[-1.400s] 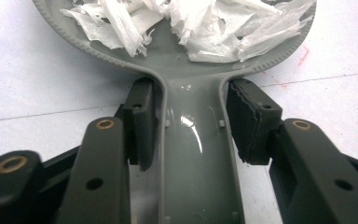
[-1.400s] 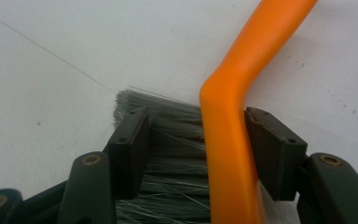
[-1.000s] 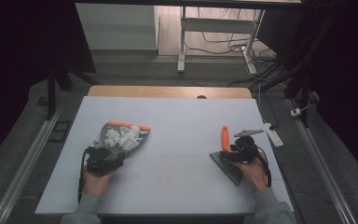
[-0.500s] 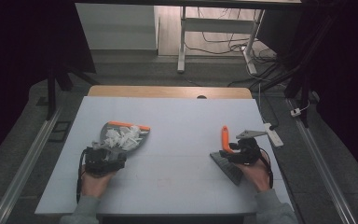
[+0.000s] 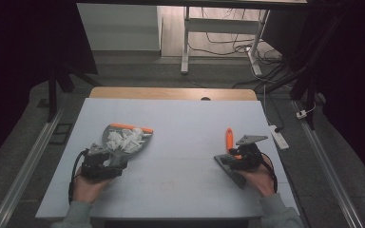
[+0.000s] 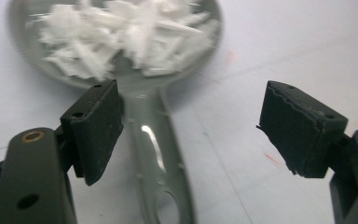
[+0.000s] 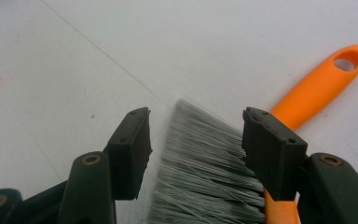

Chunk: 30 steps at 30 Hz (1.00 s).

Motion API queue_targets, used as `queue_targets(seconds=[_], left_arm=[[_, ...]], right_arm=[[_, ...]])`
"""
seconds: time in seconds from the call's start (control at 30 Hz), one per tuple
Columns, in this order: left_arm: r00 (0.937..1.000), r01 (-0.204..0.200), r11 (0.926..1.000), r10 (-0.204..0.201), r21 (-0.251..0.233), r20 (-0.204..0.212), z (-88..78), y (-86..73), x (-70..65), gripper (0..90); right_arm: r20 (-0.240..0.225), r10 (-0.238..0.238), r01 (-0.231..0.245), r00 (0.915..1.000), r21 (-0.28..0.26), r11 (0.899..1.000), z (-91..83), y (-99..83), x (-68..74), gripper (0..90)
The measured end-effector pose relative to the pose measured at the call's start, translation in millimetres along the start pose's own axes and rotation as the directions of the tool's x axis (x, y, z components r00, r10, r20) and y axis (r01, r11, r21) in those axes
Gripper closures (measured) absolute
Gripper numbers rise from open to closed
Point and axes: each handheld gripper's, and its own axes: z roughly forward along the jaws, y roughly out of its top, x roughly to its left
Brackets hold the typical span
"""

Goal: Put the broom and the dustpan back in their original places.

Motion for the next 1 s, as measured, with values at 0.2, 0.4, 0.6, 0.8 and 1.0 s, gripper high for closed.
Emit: queue_targets(seconds=[0.2, 0.4, 0.6, 0.8, 1.0], left_arm=[[0.9967, -0.07, 0.9975, 0.07, -0.01, 0.041, -2.4, 1.8, -2.2, 22.1], [0.9892, -0.124, 0.9921, 0.125, -0.021, 0.077, -2.3, -0.2, -6.4, 22.5], [0.9739, -0.189, 0.9809, 0.193, -0.048, 0.119, -4.0, -7.1, -12.2, 22.8], [0.9613, -0.222, 0.9732, 0.229, -0.059, 0.154, -6.1, -17.6, -13.6, 22.8], [0.9552, -0.243, 0.9682, 0.249, -0.06, 0.159, -10.1, -28.4, -16.6, 22.8]], right_arm=[[-0.03, -0.014, 0.014, 0.9994, -0.008, 1.0, -1.6, 0.5, 6.9, 42.8], [-0.044, -0.026, 0.026, 0.9987, -0.008, 1.0, -1.3, -0.2, 14.0, 43.0], [-0.06, -0.051, 0.05, 0.9969, -0.016, 0.999, -1.4, -4.0, 23.8, 43.3], [-0.073, -0.067, 0.065, 0.9951, -0.024, 0.998, -5.0, -12.7, 33.8, 43.9], [-0.069, -0.059, 0.057, 0.9958, -0.044, 0.997, -16.3, -29.3, 41.1, 44.0]])
